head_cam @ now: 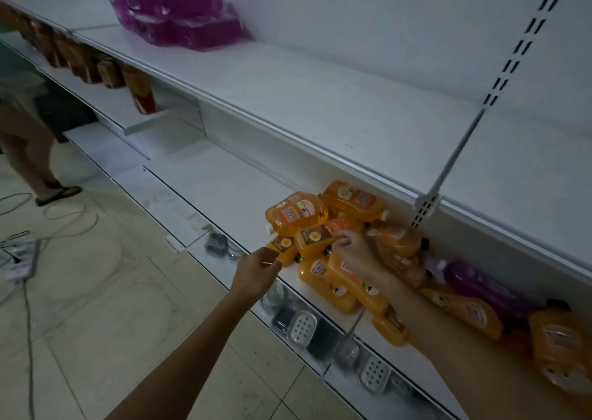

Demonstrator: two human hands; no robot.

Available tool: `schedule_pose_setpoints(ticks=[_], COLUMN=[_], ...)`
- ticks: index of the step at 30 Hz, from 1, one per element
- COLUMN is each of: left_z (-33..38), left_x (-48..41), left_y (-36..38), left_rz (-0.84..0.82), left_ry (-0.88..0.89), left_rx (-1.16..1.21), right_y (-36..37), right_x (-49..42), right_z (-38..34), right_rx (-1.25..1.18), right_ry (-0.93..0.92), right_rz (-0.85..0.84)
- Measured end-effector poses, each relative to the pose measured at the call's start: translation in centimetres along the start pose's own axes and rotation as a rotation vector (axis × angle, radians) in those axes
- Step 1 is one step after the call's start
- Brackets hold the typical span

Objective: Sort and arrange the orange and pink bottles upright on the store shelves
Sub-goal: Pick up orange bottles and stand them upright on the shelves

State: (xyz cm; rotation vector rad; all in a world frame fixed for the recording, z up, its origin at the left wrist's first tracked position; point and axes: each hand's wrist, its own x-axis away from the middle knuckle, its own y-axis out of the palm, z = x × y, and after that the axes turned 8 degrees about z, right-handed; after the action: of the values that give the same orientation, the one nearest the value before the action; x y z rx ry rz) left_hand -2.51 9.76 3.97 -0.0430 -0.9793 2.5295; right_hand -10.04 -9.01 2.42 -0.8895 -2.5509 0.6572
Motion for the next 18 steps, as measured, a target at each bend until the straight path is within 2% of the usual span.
schedule_pose_setpoints(ticks=[3,9,18], left_z=[-0.7,-3.7,-7.2], left_x=[-2.2,-7.2,-16.3], left_y=[1.1,2.7,0.4], left_rz=[0.005,0.027,-0.124], left_ry=[-0.081,-0.312,-0.232], left_rx=[0.091,0.245,0.212], right_y=[0.9,4.4,8.5], right_x=[-2.5,-6.5,-10.9], right_z=[0.3,1.5,-0.2], right_rx=[-0.038,-0.113,-0.413], right_ry=[0.04,0.254,0.478], right_rz=[0.034,0.166,0.465])
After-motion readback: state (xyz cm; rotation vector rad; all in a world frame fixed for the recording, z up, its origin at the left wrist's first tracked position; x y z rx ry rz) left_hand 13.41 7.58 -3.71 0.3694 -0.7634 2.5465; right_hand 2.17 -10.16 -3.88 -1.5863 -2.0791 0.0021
